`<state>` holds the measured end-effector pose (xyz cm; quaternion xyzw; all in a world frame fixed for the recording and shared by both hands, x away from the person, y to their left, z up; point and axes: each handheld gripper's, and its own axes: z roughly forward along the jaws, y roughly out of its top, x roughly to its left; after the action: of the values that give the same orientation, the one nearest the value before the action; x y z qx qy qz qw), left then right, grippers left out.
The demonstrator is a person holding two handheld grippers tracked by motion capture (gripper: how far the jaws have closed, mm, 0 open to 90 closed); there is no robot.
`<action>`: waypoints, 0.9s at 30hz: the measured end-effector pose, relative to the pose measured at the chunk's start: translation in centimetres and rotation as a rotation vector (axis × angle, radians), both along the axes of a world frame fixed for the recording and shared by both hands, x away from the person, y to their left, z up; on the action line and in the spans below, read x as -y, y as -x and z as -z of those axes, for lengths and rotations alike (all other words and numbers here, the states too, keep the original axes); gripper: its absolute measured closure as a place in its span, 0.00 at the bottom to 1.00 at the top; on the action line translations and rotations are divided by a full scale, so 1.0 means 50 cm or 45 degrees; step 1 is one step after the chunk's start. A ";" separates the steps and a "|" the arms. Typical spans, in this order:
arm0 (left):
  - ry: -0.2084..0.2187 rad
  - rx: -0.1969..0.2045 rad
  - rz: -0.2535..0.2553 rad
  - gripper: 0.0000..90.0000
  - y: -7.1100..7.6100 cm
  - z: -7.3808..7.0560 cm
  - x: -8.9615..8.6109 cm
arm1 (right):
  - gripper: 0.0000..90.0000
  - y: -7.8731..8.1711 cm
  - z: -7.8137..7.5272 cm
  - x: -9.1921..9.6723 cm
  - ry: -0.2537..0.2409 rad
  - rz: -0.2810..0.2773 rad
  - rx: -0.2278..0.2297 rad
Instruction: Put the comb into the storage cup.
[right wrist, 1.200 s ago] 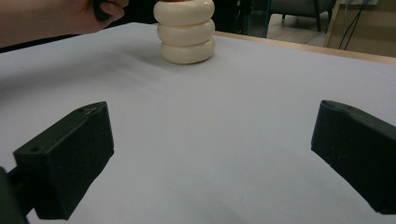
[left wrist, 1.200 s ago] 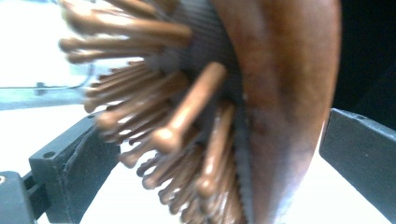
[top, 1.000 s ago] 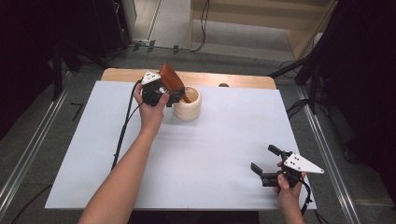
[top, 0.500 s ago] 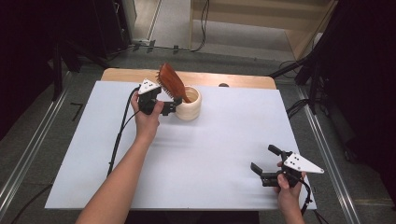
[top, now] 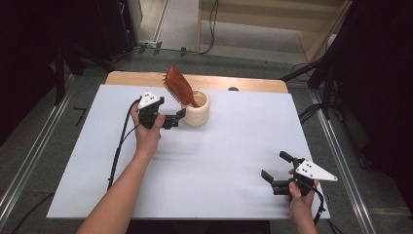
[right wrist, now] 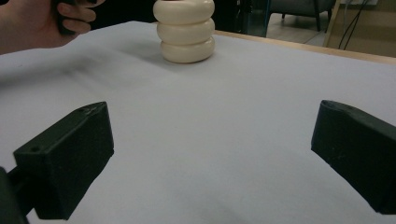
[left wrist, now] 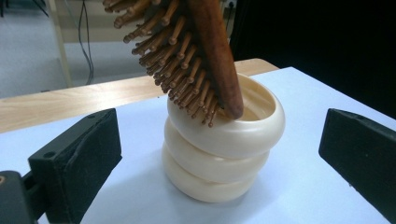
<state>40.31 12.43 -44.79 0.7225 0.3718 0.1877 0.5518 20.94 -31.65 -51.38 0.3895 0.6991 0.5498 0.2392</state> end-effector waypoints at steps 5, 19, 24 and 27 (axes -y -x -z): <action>0.008 0.020 0.005 0.00 0.016 -0.003 -0.008 | 0.00 0.000 0.000 0.000 0.003 0.001 -0.002; -0.034 0.058 0.011 0.00 0.062 0.002 -0.032 | 0.00 0.000 0.000 -0.001 0.009 0.001 -0.002; -0.029 0.061 0.005 0.00 0.076 0.002 -0.047 | 0.00 0.000 0.000 -0.003 0.010 0.000 -0.003; -0.022 0.067 0.004 0.00 0.085 0.003 -0.057 | 0.00 0.000 0.000 -0.003 0.010 0.001 -0.003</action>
<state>36.05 15.26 -44.94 0.7226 0.3545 0.2091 0.5554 20.95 -31.51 -51.39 0.3897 0.7013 0.5465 0.2401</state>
